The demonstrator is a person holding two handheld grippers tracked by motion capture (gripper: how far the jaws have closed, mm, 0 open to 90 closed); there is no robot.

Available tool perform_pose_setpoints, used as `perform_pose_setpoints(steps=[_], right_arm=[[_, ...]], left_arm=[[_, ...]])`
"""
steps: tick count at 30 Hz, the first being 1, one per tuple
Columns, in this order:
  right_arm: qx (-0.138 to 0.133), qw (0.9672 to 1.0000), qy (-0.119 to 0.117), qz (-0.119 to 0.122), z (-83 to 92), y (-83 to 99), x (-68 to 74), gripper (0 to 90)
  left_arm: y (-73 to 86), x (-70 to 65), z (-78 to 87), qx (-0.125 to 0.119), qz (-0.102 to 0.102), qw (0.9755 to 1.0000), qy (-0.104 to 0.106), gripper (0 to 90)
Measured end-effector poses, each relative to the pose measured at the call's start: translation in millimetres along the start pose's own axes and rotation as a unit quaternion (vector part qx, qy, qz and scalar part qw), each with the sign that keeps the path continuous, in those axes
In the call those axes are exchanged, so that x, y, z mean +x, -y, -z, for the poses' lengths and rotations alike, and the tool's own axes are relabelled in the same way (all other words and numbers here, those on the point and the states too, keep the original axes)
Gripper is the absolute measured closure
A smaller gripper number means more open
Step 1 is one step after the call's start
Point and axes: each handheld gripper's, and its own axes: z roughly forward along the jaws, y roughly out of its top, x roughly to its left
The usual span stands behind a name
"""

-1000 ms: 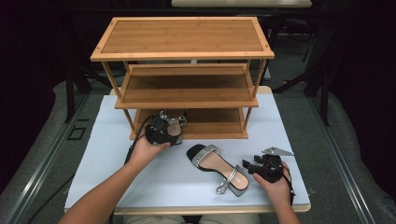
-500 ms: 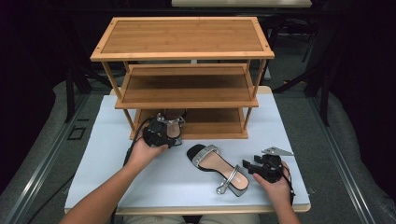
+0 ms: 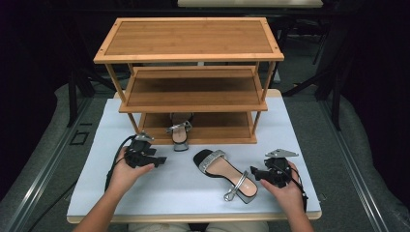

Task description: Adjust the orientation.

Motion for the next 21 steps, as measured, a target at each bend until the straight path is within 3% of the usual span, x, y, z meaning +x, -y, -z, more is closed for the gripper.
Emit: perform_pose_setpoints(steps=[2,3,5,7,8,11,17,20,21], right_arm=[[0.014,0.9998,0.008,0.014,4.3,-4.5,3.2,34.9],[0.017,0.9997,0.004,0.017,5.9,-6.7,4.5,34.8],[0.025,0.9992,0.021,0.022,10.6,-14.3,9.4,33.8],[0.035,0.9989,0.015,0.027,12.2,-17.9,10.3,33.5],[0.042,0.9978,0.037,0.035,13.6,-21.6,13.5,33.3],[0.052,0.9966,0.021,0.060,17.6,-36.9,23.0,32.4],[0.057,0.9956,-0.012,0.073,18.2,-53.4,33.1,32.1],[0.066,0.9934,-0.014,0.093,16.4,-62.1,40.4,32.1],[0.077,0.9916,-0.027,0.100,13.8,-66.9,45.1,31.6]], left_arm=[[5.6,6.0,4.3,0.005,0.009,0.9999,0.002,40.7],[8.1,9.3,6.3,0.005,0.018,0.9998,0.003,40.7],[13.3,17.9,8.3,0.008,0.046,0.9989,0.004,40.7],[14.3,19.6,8.4,0.013,0.050,0.9986,0.000,40.7],[14.9,20.7,8.6,0.017,0.049,0.9987,-0.005,40.7],[16.6,23.4,12.5,0.020,0.056,0.9981,-0.015,38.7],[17.2,29.2,19.2,0.027,0.075,0.9968,-0.007,37.3],[16.8,31.1,22.7,0.019,0.073,0.9970,-0.016,37.1],[16.8,31.3,23.4,0.018,0.070,0.9972,-0.016,37.2]])
